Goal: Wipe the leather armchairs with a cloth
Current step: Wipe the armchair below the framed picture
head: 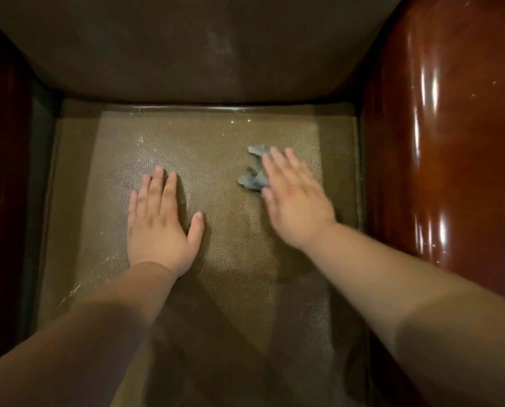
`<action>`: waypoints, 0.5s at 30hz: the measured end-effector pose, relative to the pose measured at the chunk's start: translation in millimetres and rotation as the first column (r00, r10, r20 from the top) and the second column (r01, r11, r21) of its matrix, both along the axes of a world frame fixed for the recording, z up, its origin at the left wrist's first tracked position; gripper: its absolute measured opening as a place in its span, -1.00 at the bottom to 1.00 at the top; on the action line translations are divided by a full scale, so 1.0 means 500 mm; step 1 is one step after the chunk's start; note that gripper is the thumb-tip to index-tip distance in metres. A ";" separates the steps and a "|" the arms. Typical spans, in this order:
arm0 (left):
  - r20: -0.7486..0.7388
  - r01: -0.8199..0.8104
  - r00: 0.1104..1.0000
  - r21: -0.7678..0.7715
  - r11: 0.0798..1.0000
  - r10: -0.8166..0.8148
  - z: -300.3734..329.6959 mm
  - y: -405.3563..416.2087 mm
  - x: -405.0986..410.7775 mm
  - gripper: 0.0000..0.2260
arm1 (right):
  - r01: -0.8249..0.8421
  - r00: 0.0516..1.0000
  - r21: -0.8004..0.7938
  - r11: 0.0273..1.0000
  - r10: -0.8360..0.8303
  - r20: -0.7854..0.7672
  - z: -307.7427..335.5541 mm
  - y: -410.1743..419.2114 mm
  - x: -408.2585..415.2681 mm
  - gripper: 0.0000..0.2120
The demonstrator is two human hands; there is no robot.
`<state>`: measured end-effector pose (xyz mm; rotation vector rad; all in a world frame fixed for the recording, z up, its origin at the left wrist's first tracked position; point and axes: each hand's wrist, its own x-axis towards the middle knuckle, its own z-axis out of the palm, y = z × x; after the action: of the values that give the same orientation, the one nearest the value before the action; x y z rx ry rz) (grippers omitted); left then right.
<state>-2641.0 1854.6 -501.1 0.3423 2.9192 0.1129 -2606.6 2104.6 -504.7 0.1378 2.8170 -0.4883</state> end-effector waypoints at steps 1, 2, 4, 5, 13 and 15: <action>-0.010 -0.002 1.000 0.000 1.000 0.002 -0.002 -0.002 -0.001 -0.26 | 0.074 0.997 0.019 0.997 -0.075 0.011 -0.007 0.029 -0.024 -0.41; -0.019 -0.001 1.000 -0.002 1.000 0.001 -0.005 -0.003 -0.001 -0.26 | 0.234 0.971 0.028 0.972 -0.235 0.034 -0.012 0.057 -0.052 -0.41; -0.039 0.004 0.999 -0.009 1.000 -0.004 -0.011 -0.004 0.000 -0.26 | 0.588 0.803 0.039 0.808 -0.589 0.090 -0.017 0.098 -0.116 -0.41; -0.052 0.008 0.999 -0.009 1.000 -0.008 -0.015 -0.004 0.002 -0.26 | 0.663 0.739 0.077 0.745 -0.667 0.093 -0.017 0.099 -0.139 -0.40; -0.086 0.017 0.996 0.012 1.000 -0.016 -0.026 -0.008 0.001 -0.25 | -0.130 0.991 0.017 0.991 0.130 0.009 0.014 0.005 -0.095 -0.39; -0.095 0.018 0.995 0.003 1.000 -0.017 -0.033 -0.011 0.001 -0.26 | 0.059 0.997 0.108 0.992 -0.064 0.043 -0.001 0.067 -0.153 -0.43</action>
<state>-2640.7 1849.0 -517.6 0.3838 3.0099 0.1025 -2683.0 2138.3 -505.4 0.2559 2.8000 -0.3431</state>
